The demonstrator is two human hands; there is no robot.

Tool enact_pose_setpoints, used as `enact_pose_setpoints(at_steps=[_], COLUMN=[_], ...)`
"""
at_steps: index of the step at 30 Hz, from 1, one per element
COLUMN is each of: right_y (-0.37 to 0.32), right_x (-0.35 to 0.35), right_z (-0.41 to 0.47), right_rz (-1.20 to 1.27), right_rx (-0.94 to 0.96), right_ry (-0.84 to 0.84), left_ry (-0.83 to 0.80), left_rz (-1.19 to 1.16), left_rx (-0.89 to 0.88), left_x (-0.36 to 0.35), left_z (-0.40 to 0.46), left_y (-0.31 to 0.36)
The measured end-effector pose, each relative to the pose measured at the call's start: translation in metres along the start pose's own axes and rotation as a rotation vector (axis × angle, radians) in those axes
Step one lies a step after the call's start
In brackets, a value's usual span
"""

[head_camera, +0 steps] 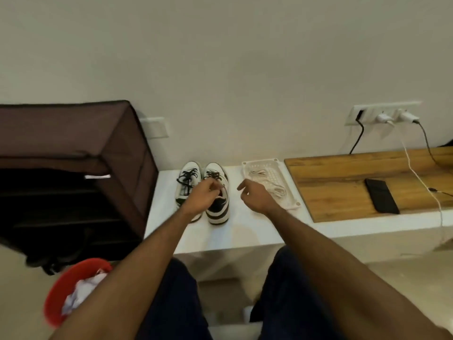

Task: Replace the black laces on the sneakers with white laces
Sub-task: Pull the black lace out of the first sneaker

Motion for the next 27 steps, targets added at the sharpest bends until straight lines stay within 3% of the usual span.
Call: enact_pose_setpoints(at_steps=[9, 14, 17, 21, 27], right_y=[-0.054, -0.051, -0.043, -0.035, -0.022], right_x=[-0.026, -0.059, -0.072, -0.080, -0.081], right_z=[-0.042, -0.013, 0.018, 0.053, 0.085], right_rz=[-0.081, -0.209, -0.298, -0.385, -0.618], right_rx=[0.068, 0.093, 0.172, 0.299, 0.261], right_ry=[-0.092, -0.139, -0.049, -0.019, -0.101], left_ry=[0.093, 0.076, 0.015, 0.135, 0.211], left_rz=[0.282, 0.367, 0.533, 0.815, 0.985], left_rx=[0.092, 0.146, 0.126, 0.083, 0.200], left_x=[0.020, 0.018, 0.017, 0.019, 0.025], left_z=[-0.066, -0.048, -0.024, 0.004, 0.029], left_y=[-0.025, -0.054, -0.070, -0.075, -0.083])
Point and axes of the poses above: each hand's wrist, its own z-axis towards the middle knuckle, its own x-axis out of the back of the hand, y = z × x, the point moved 4 cm from there along z, towards the middle knuckle, and after that the axes turned 13 degrees about -y, right-handed, at the moved point
